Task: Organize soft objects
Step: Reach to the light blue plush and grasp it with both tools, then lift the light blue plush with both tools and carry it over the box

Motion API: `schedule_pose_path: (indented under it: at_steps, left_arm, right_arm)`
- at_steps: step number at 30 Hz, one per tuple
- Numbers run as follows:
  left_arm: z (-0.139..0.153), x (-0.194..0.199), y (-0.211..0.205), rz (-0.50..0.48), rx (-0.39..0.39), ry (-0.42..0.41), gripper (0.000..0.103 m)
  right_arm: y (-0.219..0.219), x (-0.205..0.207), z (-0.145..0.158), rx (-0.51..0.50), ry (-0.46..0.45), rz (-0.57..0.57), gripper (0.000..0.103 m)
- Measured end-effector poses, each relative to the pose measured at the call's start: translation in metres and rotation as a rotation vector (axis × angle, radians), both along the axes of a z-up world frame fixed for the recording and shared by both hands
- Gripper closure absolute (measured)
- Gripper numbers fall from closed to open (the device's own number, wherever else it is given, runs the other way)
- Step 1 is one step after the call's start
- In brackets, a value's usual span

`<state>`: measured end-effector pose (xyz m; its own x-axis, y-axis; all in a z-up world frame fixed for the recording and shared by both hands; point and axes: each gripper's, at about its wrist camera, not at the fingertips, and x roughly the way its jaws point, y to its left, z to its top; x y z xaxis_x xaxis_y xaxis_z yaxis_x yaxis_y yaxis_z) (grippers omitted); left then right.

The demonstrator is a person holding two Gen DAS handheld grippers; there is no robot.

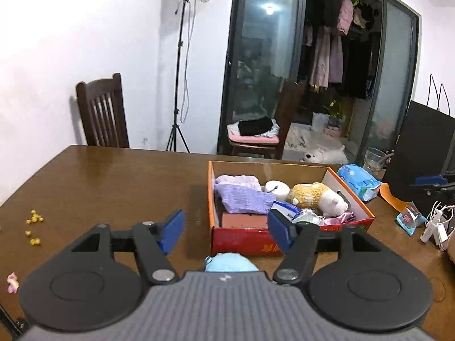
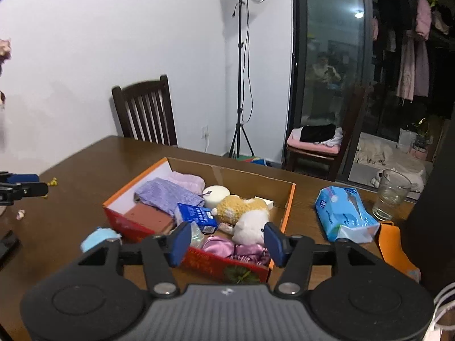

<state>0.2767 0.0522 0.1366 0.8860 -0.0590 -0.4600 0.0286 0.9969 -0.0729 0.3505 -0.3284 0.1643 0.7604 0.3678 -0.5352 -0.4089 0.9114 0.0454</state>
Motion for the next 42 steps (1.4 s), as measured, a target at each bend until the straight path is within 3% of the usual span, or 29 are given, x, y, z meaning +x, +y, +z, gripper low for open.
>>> schedule_pose_path:
  at_steps: [7, 9, 12, 14, 16, 18, 24, 28, 36, 40, 42]
  left_arm:
    - [-0.023, -0.073, -0.009, -0.023, 0.002, -0.077, 0.023]
    - [-0.042, -0.089, -0.014, -0.053, -0.008, -0.054, 0.023]
    - [-0.066, -0.114, -0.021, -0.047, -0.007, -0.054, 0.023]
    - [-0.078, -0.126, -0.020, -0.059, -0.047, -0.053, 0.021]
    - [-0.087, -0.129, -0.018, -0.085, -0.091, -0.026, 0.021]
    - [-0.091, -0.122, -0.016, -0.086, -0.082, -0.006, 0.021]
    - [-0.101, -0.088, -0.003, -0.062, -0.114, 0.021, 0.022]
    - [-0.113, -0.046, 0.007, -0.051, -0.118, 0.056, 0.024]
    - [-0.138, 0.049, 0.038, -0.048, -0.263, 0.141, 0.046]
    - [-0.152, 0.072, 0.047, -0.069, -0.310, 0.186, 0.060]
    - [-0.159, 0.076, 0.050, -0.090, -0.343, 0.213, 0.067]
  right_arm:
    - [0.000, -0.062, -0.020, 0.077, -0.055, -0.003, 0.043]
    - [0.000, -0.103, -0.047, 0.115, -0.076, 0.005, 0.039]
    - [0.003, -0.138, -0.080, 0.138, -0.049, -0.017, 0.039]
    - [0.004, -0.156, -0.100, 0.174, -0.018, -0.028, 0.039]
    - [0.004, -0.167, -0.114, 0.207, 0.012, -0.030, 0.038]
    - [0.009, -0.166, -0.122, 0.188, 0.033, -0.022, 0.037]
    - [0.027, -0.146, -0.118, 0.187, 0.023, -0.016, 0.037]
    - [0.060, -0.105, -0.122, 0.171, 0.039, 0.035, 0.038]
    - [0.146, 0.007, -0.146, 0.236, 0.164, 0.154, 0.044]
    - [0.171, 0.041, -0.157, 0.268, 0.204, 0.174, 0.046]
    - [0.188, 0.064, -0.168, 0.287, 0.248, 0.198, 0.055]
